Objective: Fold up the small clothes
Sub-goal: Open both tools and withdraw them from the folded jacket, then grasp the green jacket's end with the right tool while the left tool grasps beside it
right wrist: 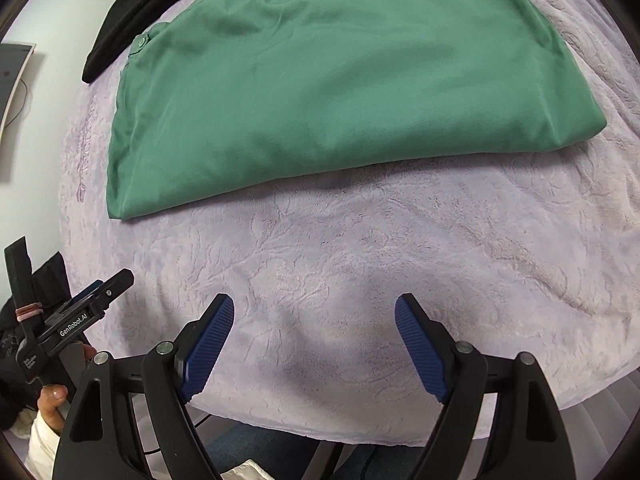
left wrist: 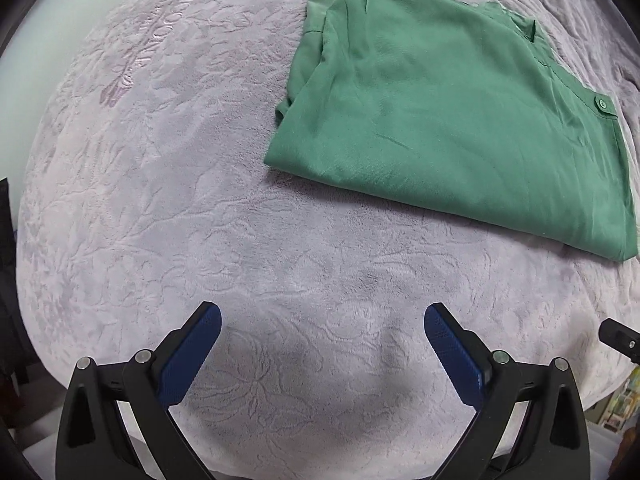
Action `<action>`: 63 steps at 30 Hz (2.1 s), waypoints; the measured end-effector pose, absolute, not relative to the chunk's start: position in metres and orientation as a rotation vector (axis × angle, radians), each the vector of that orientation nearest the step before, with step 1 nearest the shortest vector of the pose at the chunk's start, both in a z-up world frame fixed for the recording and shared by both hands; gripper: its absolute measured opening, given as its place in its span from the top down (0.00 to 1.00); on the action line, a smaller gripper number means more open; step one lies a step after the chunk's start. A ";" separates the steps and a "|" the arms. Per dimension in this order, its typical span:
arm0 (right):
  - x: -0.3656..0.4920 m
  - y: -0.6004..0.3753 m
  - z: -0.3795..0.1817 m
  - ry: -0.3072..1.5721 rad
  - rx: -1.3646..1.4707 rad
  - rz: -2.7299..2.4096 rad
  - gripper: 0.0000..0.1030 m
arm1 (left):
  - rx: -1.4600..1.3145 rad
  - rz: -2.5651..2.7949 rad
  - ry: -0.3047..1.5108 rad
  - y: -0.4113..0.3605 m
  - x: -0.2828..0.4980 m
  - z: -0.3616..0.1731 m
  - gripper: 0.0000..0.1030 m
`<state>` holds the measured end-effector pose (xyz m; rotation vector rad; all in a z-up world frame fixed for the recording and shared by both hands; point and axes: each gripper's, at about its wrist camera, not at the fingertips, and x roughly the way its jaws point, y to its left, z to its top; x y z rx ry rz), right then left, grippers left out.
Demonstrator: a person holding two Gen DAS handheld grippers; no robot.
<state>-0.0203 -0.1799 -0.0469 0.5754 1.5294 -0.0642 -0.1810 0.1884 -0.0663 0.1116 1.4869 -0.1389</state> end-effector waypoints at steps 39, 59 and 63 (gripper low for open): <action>0.044 -0.099 -0.105 1.437 1.009 0.017 0.17 | -0.007 -0.242 1.480 0.306 -0.020 -0.085 0.01; 0.086 -0.087 -0.135 1.215 1.388 0.132 0.14 | -0.223 -0.326 1.458 0.314 -0.006 -0.087 0.01; 0.074 -0.095 -0.144 1.175 1.505 0.114 0.17 | -0.304 -0.367 1.433 0.330 0.011 -0.081 0.01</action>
